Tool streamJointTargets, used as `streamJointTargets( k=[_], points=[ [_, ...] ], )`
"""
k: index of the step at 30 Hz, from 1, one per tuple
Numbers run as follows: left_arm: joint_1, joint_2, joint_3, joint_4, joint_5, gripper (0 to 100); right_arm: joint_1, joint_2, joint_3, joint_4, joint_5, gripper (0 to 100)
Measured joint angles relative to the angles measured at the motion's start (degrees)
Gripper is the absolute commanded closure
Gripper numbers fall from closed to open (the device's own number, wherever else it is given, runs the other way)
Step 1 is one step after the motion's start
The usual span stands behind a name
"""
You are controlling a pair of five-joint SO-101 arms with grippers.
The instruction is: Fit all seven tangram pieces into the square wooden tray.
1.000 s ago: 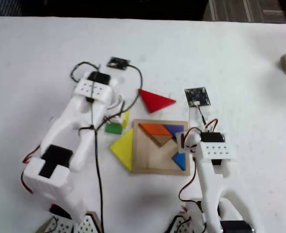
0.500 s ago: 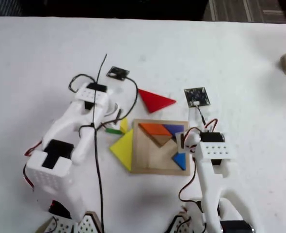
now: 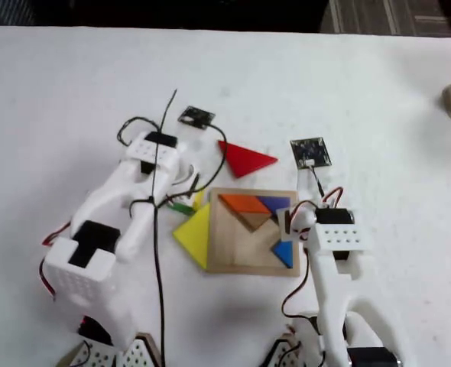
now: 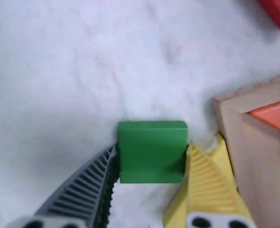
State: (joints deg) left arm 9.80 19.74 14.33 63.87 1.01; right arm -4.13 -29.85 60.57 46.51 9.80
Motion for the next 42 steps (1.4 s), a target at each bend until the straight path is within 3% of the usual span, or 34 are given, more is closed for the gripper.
streamJointTargets(
  k=[14, 20, 26, 36, 42],
  points=[
    [0.6, -7.8, 1.8, 5.6, 0.0, 96, 0.0, 0.0, 0.0, 0.0, 0.0, 98.1],
    [6.2, -15.3, 6.9, 6.0, 0.0, 95, 0.2, 0.0, 0.0, 0.0, 0.0, 98.1],
    [14.9, -20.6, 11.0, 5.8, 0.0, 95, 6.7, 0.0, 0.0, 0.0, 0.1, 98.1],
    [27.7, -20.7, 12.9, -4.5, 3.6, 95, 16.9, 0.0, 0.0, 0.0, 0.1, 98.1],
    [29.9, -19.8, 12.9, -11.3, 4.1, 95, 18.1, 0.0, 0.0, 0.0, 0.1, 98.1]
  ],
)
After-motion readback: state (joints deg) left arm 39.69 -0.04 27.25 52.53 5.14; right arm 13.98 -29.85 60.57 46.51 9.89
